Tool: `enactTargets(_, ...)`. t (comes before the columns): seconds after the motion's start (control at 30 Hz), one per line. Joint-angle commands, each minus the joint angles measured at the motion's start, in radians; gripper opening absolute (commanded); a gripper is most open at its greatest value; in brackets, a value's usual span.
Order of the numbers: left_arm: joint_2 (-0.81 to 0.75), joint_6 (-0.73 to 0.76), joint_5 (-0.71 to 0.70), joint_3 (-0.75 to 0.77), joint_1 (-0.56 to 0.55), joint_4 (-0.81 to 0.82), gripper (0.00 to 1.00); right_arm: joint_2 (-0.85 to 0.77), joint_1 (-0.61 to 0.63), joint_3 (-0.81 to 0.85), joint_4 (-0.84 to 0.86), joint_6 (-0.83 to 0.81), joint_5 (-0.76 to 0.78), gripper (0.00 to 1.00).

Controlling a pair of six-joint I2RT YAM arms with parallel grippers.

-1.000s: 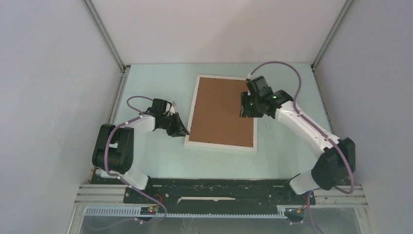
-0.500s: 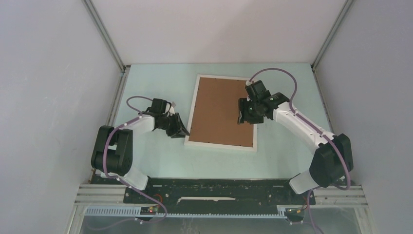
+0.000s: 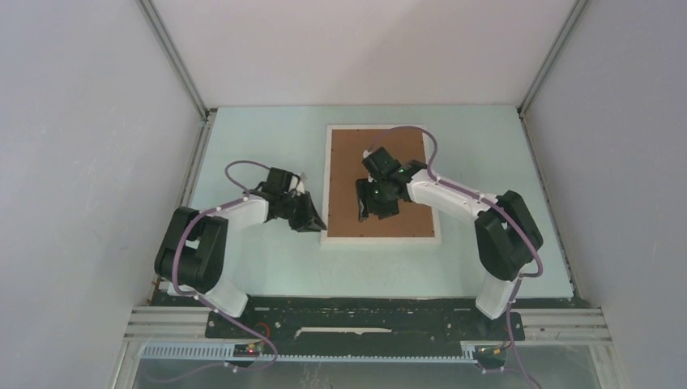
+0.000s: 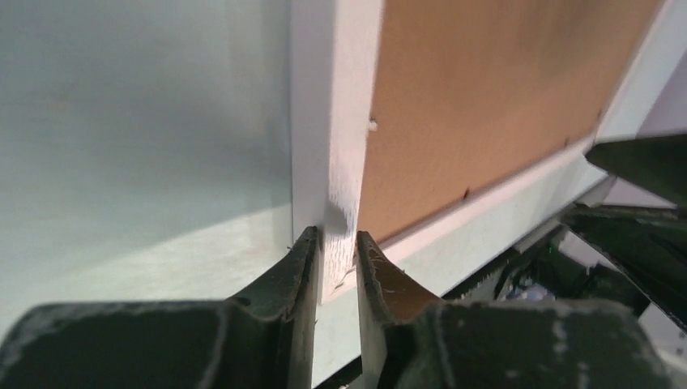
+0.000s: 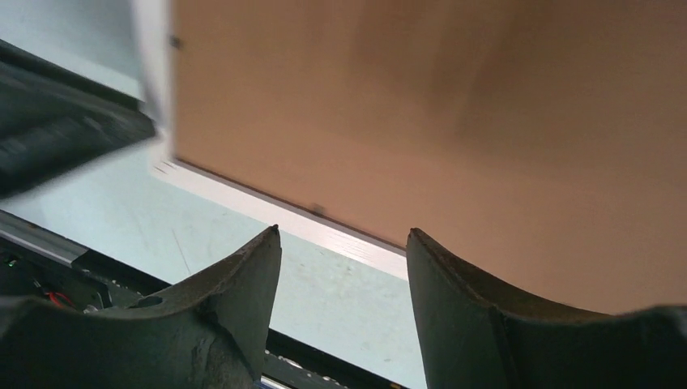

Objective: Put the photo into the frame
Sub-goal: Adjust the photo frame at the center of the board.

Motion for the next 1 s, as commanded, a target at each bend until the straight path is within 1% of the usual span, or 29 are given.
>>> enactTargets(0.0,0.010,-0.160,0.084,-0.070,-0.197,0.214,0.21,0.039,0.035,0.087,0.016,0.025,0.003,0.66)
enactTargets(0.07,0.017,-0.244,0.105,-0.114,-0.261,0.316,0.20,0.057,0.051,0.093,0.019,0.025,-0.002,0.65)
enactTargets(0.1,0.018,-0.265,0.110,-0.125,-0.274,0.339,0.20,0.066,0.059,0.096,0.017,0.025,-0.005,0.65)
enactTargets(0.17,0.007,-0.267,0.102,-0.141,-0.268,0.337,0.20,0.084,0.069,0.106,0.004,0.026,-0.005,0.63)
enactTargets(0.27,0.005,-0.205,0.079,-0.133,-0.233,0.261,0.22,0.095,0.075,0.101,-0.003,0.023,0.009,0.55)
enactTargets(0.3,0.005,-0.200,0.084,-0.134,-0.220,0.255,0.25,0.099,0.074,0.102,-0.006,0.020,0.014,0.54)
enactTargets(0.4,-0.018,-0.206,0.092,-0.138,-0.191,0.267,0.40,0.106,0.063,0.101,-0.009,0.013,0.020,0.50)
enactTargets(0.5,-0.036,-0.210,0.090,-0.121,-0.162,0.267,0.43,0.129,0.049,0.111,0.000,0.009,-0.001,0.46)
enactTargets(0.53,-0.035,-0.211,0.091,-0.114,-0.149,0.267,0.46,0.139,0.047,0.121,-0.002,0.007,-0.002,0.46)
enactTargets(0.6,-0.025,-0.222,0.103,-0.092,-0.108,0.271,0.55,0.157,0.047,0.140,-0.005,0.003,0.005,0.44)
enactTargets(0.7,0.008,-0.226,0.124,-0.025,-0.083,0.266,0.56,0.194,0.046,0.176,-0.007,-0.006,0.001,0.42)
enactTargets(0.8,0.053,-0.212,0.108,0.037,-0.083,0.231,0.58,0.231,0.048,0.205,-0.016,-0.015,0.003,0.39)
enactTargets(0.97,0.116,-0.207,0.083,0.054,-0.089,0.234,0.57,0.255,0.052,0.218,-0.006,-0.027,0.011,0.39)
